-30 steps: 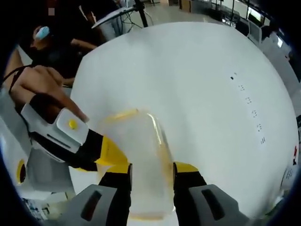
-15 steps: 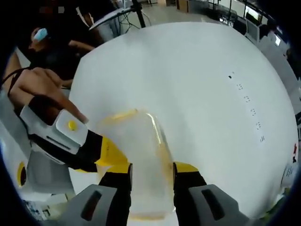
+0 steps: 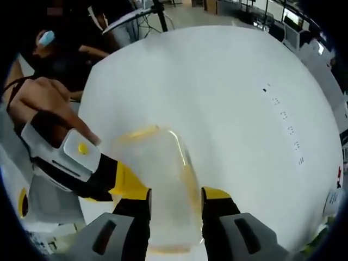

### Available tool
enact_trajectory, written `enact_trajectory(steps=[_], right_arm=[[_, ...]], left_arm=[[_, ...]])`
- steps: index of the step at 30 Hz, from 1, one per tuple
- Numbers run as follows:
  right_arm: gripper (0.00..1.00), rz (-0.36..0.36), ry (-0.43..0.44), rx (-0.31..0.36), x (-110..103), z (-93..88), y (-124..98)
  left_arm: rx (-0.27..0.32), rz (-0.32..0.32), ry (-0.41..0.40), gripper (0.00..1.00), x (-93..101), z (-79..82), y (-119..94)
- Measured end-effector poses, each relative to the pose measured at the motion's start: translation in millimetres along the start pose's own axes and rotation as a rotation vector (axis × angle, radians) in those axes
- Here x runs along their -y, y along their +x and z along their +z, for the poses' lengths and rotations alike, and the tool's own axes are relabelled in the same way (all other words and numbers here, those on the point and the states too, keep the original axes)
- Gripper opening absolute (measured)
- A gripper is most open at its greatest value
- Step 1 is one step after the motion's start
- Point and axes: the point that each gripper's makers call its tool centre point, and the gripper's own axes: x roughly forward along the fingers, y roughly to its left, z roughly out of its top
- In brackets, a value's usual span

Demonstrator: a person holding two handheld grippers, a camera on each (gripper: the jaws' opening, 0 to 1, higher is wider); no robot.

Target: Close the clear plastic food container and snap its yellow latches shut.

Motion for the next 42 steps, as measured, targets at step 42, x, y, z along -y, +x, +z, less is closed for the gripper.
enact_trajectory(steps=[42], right_arm=[[0.43,-0.048,-0.015,0.011,-3,-11.9,-22]], left_arm=[[0.009,0.009,-0.006,0.53,-15.8,-9.2,-19]])
